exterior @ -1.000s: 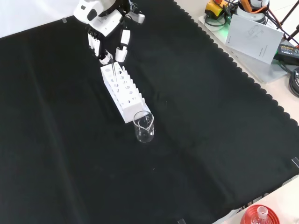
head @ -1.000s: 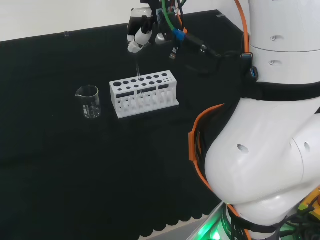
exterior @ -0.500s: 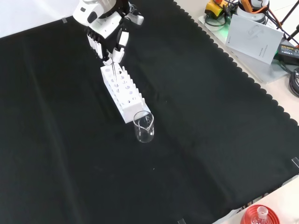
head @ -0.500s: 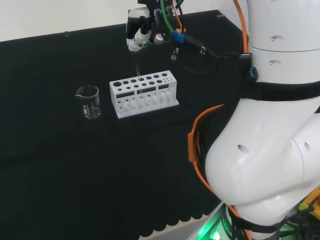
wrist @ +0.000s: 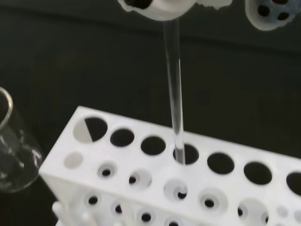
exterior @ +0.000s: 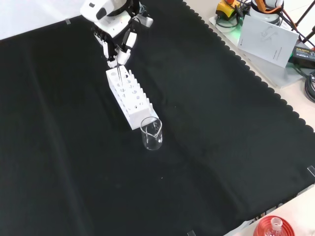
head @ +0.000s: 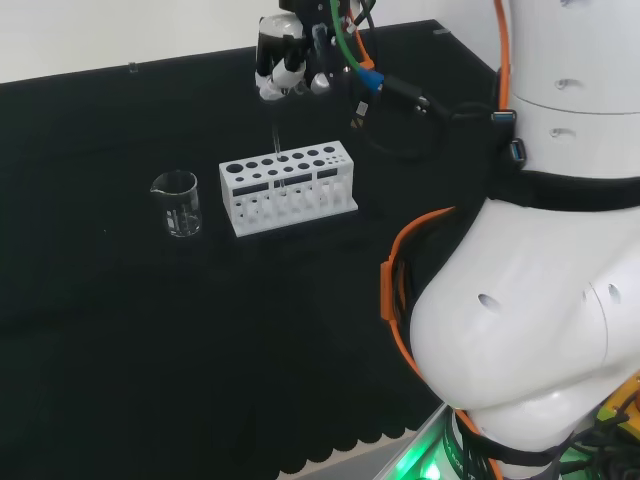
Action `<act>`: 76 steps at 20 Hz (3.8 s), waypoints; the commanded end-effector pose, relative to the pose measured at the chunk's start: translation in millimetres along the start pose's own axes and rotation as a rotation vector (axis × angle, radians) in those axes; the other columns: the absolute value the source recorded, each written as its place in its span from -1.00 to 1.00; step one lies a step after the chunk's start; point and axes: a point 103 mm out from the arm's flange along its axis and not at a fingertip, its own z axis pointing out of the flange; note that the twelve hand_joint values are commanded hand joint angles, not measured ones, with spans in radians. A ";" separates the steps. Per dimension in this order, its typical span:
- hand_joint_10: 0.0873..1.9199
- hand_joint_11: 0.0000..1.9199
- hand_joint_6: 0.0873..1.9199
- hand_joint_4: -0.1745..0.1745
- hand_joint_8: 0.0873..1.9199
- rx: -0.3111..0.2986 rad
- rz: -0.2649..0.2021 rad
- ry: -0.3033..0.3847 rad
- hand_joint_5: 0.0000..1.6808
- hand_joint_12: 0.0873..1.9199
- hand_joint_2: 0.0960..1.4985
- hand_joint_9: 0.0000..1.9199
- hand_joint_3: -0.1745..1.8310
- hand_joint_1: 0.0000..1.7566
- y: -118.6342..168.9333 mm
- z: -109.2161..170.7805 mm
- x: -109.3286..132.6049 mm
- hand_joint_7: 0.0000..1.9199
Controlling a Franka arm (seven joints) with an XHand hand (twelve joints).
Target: Take the glass rod from the white test tube rack.
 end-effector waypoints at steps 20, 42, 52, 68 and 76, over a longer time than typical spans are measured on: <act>-0.91 0.74 -0.98 -1.00 -1.00 -0.097 0.024 -0.031 0.69 -0.63 0.31 0.84 -1.00 0.52 -26.2 -41.1 9.8 0.71; -0.92 0.74 -1.00 -1.00 -1.00 -0.105 0.052 -0.071 0.71 -0.64 0.31 0.85 -1.00 0.52 -66.5 -85.4 37.8 0.71; -0.93 0.74 -1.00 -1.00 -1.00 -0.144 0.035 -0.073 0.71 -0.64 0.31 0.85 -1.00 0.52 -81.1 -105.2 58.2 0.71; -0.93 0.74 -1.00 -1.00 -1.00 -0.168 0.010 -0.076 0.72 -0.65 0.31 0.86 -1.00 0.52 -93.6 -119.1 77.0 0.71; -0.94 0.74 -1.00 -1.00 -1.00 -0.170 0.007 -0.077 0.72 -0.65 0.31 0.86 -1.00 0.52 -96.3 -116.8 77.3 0.71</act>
